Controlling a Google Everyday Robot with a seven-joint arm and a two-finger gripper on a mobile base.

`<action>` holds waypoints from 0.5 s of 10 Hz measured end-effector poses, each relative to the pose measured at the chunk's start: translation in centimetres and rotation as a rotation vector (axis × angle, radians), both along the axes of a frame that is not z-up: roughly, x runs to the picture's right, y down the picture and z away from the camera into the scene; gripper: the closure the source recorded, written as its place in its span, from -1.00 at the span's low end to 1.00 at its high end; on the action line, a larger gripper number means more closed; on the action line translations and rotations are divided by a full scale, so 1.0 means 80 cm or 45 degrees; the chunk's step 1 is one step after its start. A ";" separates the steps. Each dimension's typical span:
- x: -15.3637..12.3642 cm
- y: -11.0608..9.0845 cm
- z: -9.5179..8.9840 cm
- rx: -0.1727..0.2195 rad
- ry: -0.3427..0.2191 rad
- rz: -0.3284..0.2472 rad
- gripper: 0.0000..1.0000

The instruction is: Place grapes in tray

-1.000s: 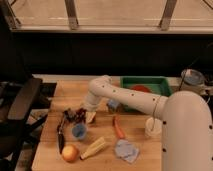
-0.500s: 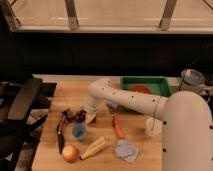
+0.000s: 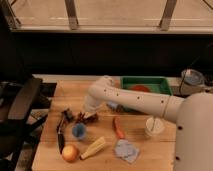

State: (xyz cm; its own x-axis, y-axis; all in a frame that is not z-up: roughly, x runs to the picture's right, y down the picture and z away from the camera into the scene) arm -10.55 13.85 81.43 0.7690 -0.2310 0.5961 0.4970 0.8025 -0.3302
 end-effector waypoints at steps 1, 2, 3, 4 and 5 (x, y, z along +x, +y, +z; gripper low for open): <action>0.005 -0.010 -0.006 0.030 0.004 0.018 1.00; 0.008 -0.020 -0.012 0.057 0.006 0.032 1.00; 0.011 -0.036 -0.022 0.088 0.007 0.050 1.00; 0.018 -0.056 -0.034 0.119 0.014 0.070 1.00; 0.026 -0.086 -0.051 0.160 0.025 0.092 1.00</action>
State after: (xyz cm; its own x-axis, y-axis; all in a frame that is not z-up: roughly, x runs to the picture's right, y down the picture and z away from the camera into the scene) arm -8.50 6.94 77.34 0.7975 -0.2462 0.5509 0.4307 0.8716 -0.2340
